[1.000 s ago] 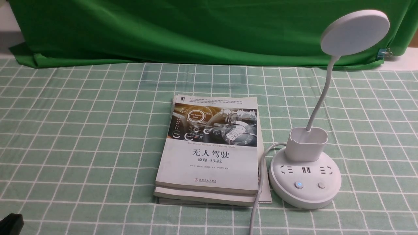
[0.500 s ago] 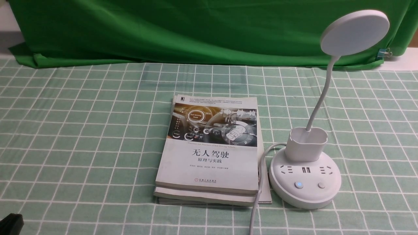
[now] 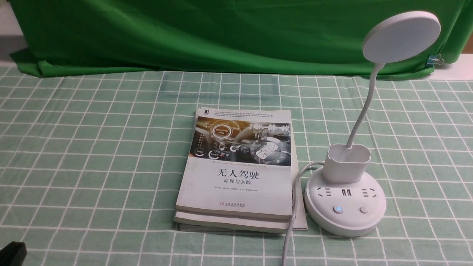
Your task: Turn off the desk lamp on the blue coffee tablecloth by hand.
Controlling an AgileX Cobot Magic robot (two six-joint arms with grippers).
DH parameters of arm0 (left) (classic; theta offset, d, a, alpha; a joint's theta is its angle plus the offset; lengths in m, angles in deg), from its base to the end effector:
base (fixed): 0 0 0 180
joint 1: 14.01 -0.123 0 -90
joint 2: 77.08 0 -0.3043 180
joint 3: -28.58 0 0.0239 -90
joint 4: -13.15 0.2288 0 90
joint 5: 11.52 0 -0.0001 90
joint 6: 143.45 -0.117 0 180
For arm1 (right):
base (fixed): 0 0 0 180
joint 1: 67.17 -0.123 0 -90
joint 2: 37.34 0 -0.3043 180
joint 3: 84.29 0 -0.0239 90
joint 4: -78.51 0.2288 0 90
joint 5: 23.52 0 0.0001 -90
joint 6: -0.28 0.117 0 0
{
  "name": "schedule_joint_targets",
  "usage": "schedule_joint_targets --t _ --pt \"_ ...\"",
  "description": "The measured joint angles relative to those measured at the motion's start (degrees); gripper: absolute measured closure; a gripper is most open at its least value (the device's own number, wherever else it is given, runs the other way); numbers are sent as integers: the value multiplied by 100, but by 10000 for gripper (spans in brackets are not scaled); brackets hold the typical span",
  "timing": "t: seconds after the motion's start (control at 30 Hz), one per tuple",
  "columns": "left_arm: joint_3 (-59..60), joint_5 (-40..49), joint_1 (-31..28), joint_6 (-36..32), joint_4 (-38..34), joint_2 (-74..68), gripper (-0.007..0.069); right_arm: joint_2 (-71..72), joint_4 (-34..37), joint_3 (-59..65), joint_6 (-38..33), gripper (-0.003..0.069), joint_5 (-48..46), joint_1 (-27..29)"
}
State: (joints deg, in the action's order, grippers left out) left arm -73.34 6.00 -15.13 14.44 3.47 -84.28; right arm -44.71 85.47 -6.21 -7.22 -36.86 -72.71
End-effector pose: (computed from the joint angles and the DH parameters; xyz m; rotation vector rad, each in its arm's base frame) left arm 0.0383 -0.0052 0.1783 0.2195 1.7782 0.1299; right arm 0.0395 0.0071 0.1862 -0.1148 1.7194 0.0862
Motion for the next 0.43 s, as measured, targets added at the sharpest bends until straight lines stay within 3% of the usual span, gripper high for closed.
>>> schedule_joint_targets --t 0.43 --pt "0 0 0 0 0 0 624 0 0 0 8 424 0 0"
